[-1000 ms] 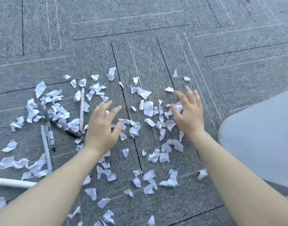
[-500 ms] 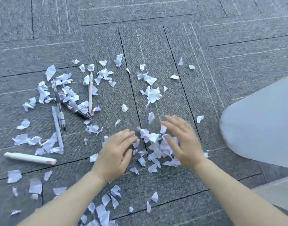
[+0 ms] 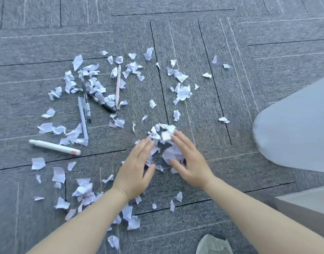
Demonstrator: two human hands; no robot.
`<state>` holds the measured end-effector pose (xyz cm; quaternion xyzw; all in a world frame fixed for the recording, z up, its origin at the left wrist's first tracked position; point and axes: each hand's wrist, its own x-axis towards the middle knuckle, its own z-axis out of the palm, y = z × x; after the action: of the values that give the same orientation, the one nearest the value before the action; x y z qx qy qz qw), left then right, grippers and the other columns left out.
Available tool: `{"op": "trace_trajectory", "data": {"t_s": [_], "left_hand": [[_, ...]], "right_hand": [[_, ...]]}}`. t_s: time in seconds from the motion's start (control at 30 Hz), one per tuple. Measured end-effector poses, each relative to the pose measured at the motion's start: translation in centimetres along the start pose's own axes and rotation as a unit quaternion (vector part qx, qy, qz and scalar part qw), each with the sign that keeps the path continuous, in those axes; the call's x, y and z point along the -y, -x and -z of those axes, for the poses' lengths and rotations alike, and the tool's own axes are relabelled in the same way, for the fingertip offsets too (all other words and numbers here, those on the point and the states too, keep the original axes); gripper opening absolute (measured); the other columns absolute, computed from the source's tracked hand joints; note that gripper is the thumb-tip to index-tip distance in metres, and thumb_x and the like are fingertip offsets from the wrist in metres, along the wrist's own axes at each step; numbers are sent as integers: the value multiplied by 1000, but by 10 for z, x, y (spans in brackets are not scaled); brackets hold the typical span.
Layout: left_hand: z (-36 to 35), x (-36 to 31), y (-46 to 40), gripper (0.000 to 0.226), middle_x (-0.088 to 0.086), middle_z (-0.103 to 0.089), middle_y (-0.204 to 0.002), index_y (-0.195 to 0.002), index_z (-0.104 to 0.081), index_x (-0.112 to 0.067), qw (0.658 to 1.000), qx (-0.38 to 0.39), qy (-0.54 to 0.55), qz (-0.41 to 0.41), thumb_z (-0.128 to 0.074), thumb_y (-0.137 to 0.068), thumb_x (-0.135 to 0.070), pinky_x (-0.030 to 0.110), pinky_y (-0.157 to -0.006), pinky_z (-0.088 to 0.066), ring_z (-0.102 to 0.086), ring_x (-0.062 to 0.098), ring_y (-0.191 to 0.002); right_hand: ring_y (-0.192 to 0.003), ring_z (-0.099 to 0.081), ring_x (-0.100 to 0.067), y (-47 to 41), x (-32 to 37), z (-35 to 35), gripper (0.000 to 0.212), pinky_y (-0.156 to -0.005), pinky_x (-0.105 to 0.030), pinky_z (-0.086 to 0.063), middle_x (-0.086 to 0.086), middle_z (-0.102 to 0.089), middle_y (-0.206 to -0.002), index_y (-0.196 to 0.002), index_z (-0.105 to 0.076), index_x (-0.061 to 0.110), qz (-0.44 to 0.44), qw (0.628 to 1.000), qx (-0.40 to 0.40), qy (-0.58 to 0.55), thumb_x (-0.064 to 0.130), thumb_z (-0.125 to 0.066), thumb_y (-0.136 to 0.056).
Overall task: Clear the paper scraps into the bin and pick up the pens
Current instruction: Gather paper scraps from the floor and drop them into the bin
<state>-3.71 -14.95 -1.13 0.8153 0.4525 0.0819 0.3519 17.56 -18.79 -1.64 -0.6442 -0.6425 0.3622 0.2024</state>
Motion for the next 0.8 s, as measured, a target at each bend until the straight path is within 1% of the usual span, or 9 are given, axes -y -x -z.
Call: {"op": "trace_trajectory", "data": {"t_s": [0.07,0.13,0.23,0.33,0.43,0.53,0.63,0.73,0.8], "left_hand": [[7,8,-2,69,-3,-9,-159,-150,-15,-19,998,-53,-38,26,-39,-91,-47,41,-119,-12,-3,12,-146],[20,21,-16,74,-1,1,-160,-151,-8,-24,989,-56,-122,58,-37,-90,-54,42,-118,-6,4,17,-147],[36,34,-52,75,-3,8,-159,-150,-1,-30,984,12,-164,75,-36,-90,-57,43,-119,-3,11,17,-146],[35,29,-59,66,-4,-5,-160,-151,-14,-23,992,69,-106,24,-38,-94,-48,39,-119,-6,6,11,-146],[25,20,-7,59,-4,-25,-156,-146,-33,-17,996,81,-19,-32,-45,-92,-38,32,-119,-11,-7,7,-145],[14,28,57,66,-1,-38,-148,-141,-42,-15,994,74,-25,-72,-54,-84,-44,38,-115,-26,-21,12,-142],[5,36,95,91,5,-30,-153,-146,-32,-12,984,71,-120,-108,-60,-74,-61,47,-114,-22,-21,24,-144],[4,43,115,107,8,-17,-158,-148,-25,-14,966,86,-222,-100,-51,-67,-78,57,-114,-11,-15,30,-145],[1,51,122,111,8,-11,-159,-150,-19,-15,955,107,-263,-83,-43,-67,-83,59,-112,-11,-10,30,-146]], "right_hand": [[-150,-7,-10,-9,-2,5,65,-119,-44,-17,12,-12,-163,-153,-23,30,25,999,-39,4,41,-49,-95],[-151,0,-13,-23,-11,17,67,-119,-45,-11,9,-7,-164,-153,-19,33,15,997,-47,65,48,-46,-94],[-150,10,-12,-45,-15,28,70,-122,-46,-5,9,1,-165,-155,-12,34,28,987,55,151,56,-39,-95],[-151,6,-13,-44,-5,18,71,-123,-43,-2,5,-8,-164,-156,-13,29,118,969,135,171,59,-34,-95],[-151,1,-13,-17,-1,5,75,-123,-42,-5,2,-18,-163,-155,-17,26,159,962,174,141,59,-43,-93],[-151,-2,-16,11,1,-7,83,-123,-41,-8,0,-22,-161,-155,-20,22,188,954,198,125,59,-55,-89],[-151,-7,-26,31,2,-22,93,-122,-45,-10,-8,-18,-162,-155,-22,19,248,935,179,182,68,-55,-83],[-150,-8,-32,42,-1,-33,102,-120,-52,-14,-12,-13,-163,-155,-21,19,257,921,149,250,79,-50,-79],[-151,-4,-32,41,1,-39,105,-120,-50,-11,-13,-8,-163,-156,-13,20,250,914,163,276,82,-46,-78]]}}
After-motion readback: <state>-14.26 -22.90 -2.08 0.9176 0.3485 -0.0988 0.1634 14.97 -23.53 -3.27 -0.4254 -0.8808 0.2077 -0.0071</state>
